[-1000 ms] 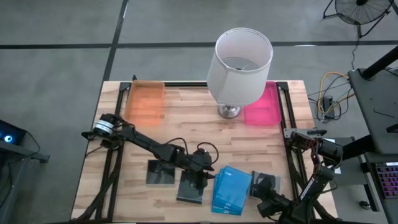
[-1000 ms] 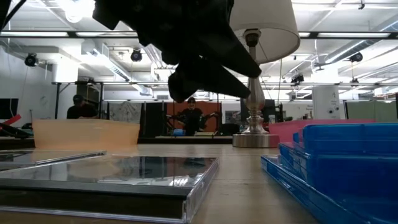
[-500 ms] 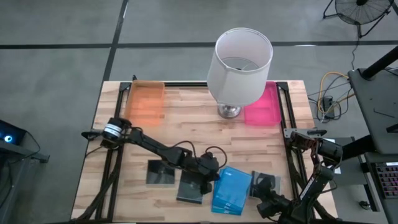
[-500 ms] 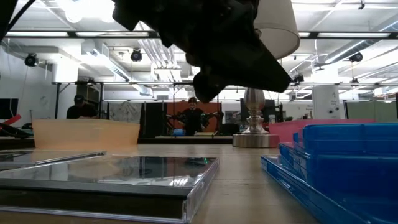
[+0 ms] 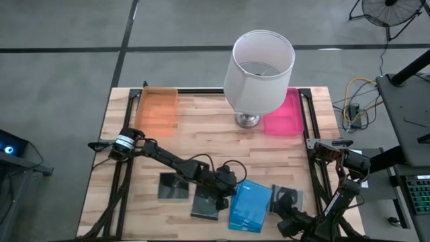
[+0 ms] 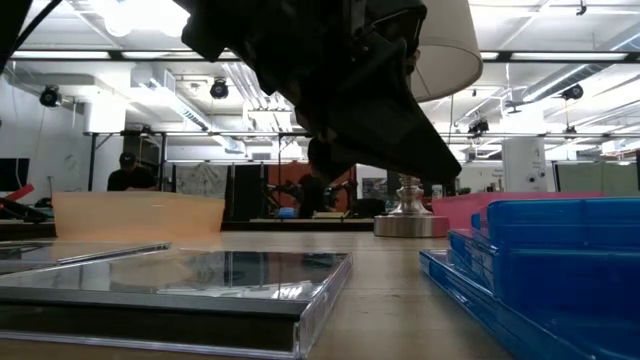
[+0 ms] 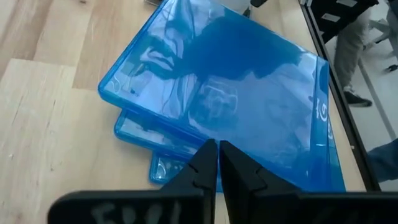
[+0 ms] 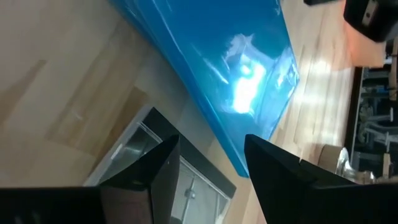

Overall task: Pick & place jewel cases by type
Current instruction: Put the blue cd case into the orange bin

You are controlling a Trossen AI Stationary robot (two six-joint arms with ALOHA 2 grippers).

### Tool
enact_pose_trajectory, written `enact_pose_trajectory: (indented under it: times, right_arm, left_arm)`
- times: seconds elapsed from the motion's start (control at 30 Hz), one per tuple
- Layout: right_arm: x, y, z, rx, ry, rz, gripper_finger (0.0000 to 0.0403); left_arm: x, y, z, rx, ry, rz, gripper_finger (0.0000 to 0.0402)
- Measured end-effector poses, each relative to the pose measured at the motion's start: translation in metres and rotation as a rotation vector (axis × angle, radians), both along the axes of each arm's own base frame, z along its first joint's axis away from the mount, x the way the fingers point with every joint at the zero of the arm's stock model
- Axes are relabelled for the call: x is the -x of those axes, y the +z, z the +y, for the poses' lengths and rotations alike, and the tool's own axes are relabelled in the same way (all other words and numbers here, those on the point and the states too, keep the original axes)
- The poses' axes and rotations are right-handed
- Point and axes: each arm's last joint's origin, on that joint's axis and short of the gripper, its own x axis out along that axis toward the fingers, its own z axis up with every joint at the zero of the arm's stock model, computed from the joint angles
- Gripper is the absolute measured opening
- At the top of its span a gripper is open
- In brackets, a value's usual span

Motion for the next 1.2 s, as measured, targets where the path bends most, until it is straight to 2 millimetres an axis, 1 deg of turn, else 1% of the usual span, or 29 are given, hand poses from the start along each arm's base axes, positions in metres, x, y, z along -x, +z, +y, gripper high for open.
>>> enact_pose_trajectory:
  times: [0.17,0.3,0.7,1.2]
  right_arm:
    - [-0.002,-0.004,0.003,0.014,0.086,0.016,0.0173]
    - [-0.003,-0.007,0.001,0.048,0.121,0.037,0.0174]
    - [-0.015,-0.012,-0.009,0.085,0.119,0.063,0.0171]
    - [-0.016,-0.019,-0.015,0.103,0.133,0.08,0.0168]
  left_arm:
    - [0.0,-0.001,0.001,0.0,0.0,0.002,0.0]
    - [-0.001,-0.001,0.002,0.001,0.003,0.001,0.0]
    - [-0.001,-0.001,0.004,0.003,0.009,0.0,0.0]
    - [-0.004,0.002,0.006,0.019,0.019,-0.032,0.0]
